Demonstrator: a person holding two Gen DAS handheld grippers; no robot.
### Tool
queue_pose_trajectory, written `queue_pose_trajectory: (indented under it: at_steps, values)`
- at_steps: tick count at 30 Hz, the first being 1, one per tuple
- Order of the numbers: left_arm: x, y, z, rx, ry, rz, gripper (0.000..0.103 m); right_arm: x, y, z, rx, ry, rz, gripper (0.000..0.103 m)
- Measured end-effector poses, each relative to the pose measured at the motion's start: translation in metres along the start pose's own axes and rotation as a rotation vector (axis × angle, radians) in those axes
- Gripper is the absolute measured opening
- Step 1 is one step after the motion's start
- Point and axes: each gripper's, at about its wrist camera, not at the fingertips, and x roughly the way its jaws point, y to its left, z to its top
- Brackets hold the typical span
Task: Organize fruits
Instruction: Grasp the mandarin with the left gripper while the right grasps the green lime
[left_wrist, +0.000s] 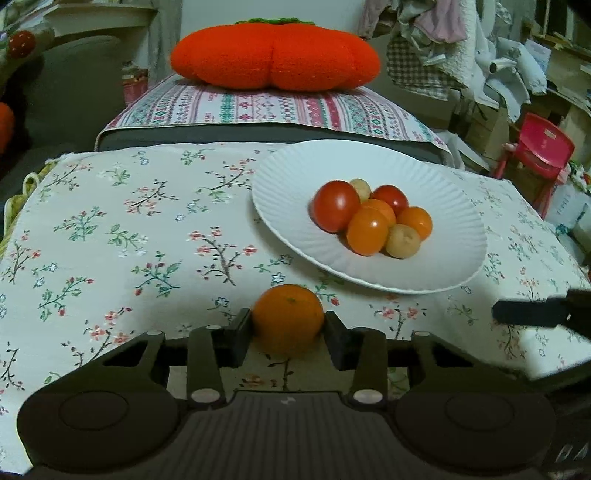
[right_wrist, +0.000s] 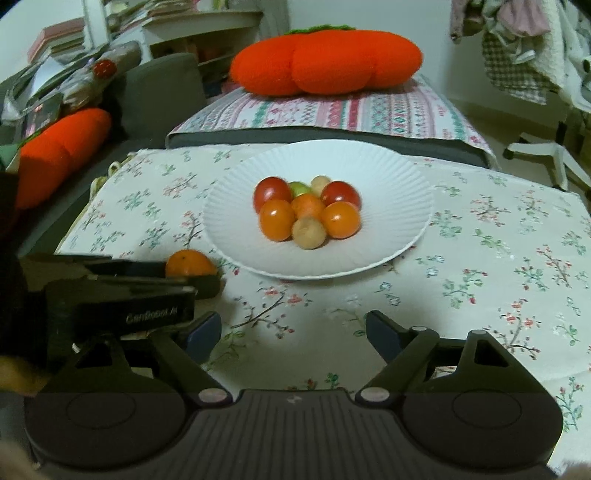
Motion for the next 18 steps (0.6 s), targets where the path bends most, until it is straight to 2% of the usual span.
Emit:
queue_pose_trajectory:
  at_steps: [7, 13, 18]
  values:
    - [-0.019, 0.014, 0.006, -0.050, -0.022, 0.031, 0.022, 0.005, 0.019, -0.006, -0.088, 0.024, 0.072, 0.077]
    - [-0.025, 0.020, 0.010, -0.073, -0.026, 0.025, 0.022, 0.011, 0.040, -0.014, -0.185, 0.044, 0.136, 0.069]
    - [-0.025, 0.018, 0.010, -0.071, -0.019, 0.022, 0.022, 0.021, 0.048, -0.017, -0.204, 0.056, 0.161, 0.060]
